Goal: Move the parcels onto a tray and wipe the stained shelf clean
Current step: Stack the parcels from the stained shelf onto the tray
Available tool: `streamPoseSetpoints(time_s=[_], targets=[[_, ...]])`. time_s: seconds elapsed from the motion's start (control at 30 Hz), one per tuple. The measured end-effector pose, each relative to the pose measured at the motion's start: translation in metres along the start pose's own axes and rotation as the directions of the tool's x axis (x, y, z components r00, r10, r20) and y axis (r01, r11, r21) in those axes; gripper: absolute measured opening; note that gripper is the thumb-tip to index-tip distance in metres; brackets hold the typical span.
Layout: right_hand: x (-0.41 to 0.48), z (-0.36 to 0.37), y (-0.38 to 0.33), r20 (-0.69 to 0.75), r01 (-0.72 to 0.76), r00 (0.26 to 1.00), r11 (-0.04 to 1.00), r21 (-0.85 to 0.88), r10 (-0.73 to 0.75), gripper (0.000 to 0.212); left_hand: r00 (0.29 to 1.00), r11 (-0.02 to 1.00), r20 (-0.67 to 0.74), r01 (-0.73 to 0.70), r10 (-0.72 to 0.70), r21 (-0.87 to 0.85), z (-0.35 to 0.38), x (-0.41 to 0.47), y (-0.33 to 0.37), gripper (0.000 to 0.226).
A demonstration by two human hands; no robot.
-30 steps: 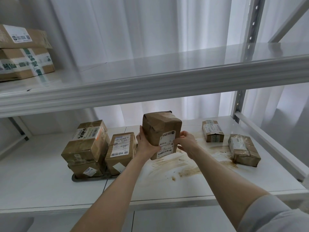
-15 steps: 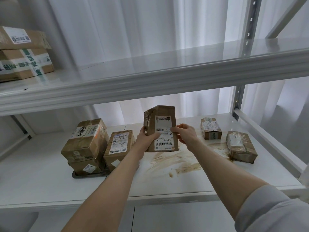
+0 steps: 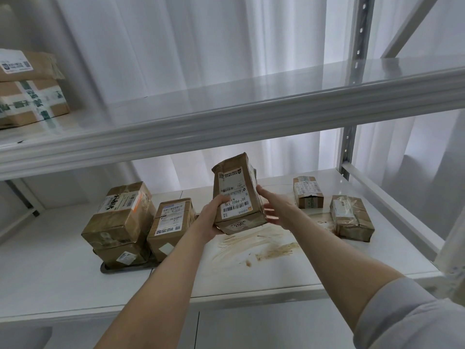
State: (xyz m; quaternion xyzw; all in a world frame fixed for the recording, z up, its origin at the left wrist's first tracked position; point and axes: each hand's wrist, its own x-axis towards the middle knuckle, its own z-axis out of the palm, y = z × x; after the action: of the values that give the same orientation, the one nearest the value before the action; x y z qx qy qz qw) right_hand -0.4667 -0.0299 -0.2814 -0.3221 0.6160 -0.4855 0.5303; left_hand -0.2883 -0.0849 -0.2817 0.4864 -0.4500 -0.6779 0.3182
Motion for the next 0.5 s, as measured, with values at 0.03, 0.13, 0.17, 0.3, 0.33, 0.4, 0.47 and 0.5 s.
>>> streamPoseSetpoints(time_s=[0.03, 0.13, 0.17, 0.3, 0.33, 0.4, 0.47, 0.5], targets=[[-0.0015, -0.0013, 0.001, 0.063, -0.035, 0.997, 0.999, -0.006, 0.035, 0.061, 1.0, 1.0, 0.013, 0.012, -0.012, -0.019, 0.0014, 0.0, -0.0004, 0.045], [-0.0017, -0.0034, 0.0032, 0.139, -0.071, 0.988, 0.997, 0.04, 0.064, 0.051, 1.0, 0.999, 0.019, 0.021, -0.02, -0.05, 0.0054, -0.0018, -0.0013, 0.029], [-0.001, -0.0039, 0.0028, 0.13, -0.074, 0.989, 0.995, 0.062, 0.065, 0.047, 1.0, 0.998, 0.016, 0.026, -0.025, -0.056, 0.006, -0.0024, -0.0016, 0.024], [0.0008, -0.001, 0.0012, 0.118, -0.024, 0.993, 0.999, 0.047, 0.018, 0.056, 0.998, 0.998, -0.052, -0.034, 0.032, -0.052, 0.0049, 0.0009, -0.0023, 0.027], [0.0013, 0.0002, 0.0014, 0.104, -0.018, 0.995, 0.998, 0.056, 0.012, 0.057, 0.995, 0.998, -0.076, -0.059, 0.058, -0.023, 0.004, 0.0021, -0.0021, 0.031], [0.0017, 0.0019, 0.0023, 0.08, -0.008, 0.997, 0.997, 0.073, 0.002, 0.055, 0.989, 0.993, -0.1, -0.105, 0.11, 0.05, 0.0019, 0.005, -0.0017, 0.045], [0.001, 0.0034, 0.0035, 0.079, 0.002, 0.997, 0.996, 0.087, -0.009, 0.054, 0.985, 0.985, -0.1, -0.133, 0.144, 0.11, 0.0016, 0.0042, -0.0014, 0.052], [0.0011, 0.0043, 0.004, 0.078, 0.008, 0.997, 0.996, 0.088, -0.015, 0.053, 0.984, 0.981, -0.089, -0.141, 0.153, 0.13, 0.0018, 0.0033, -0.0015, 0.05]])
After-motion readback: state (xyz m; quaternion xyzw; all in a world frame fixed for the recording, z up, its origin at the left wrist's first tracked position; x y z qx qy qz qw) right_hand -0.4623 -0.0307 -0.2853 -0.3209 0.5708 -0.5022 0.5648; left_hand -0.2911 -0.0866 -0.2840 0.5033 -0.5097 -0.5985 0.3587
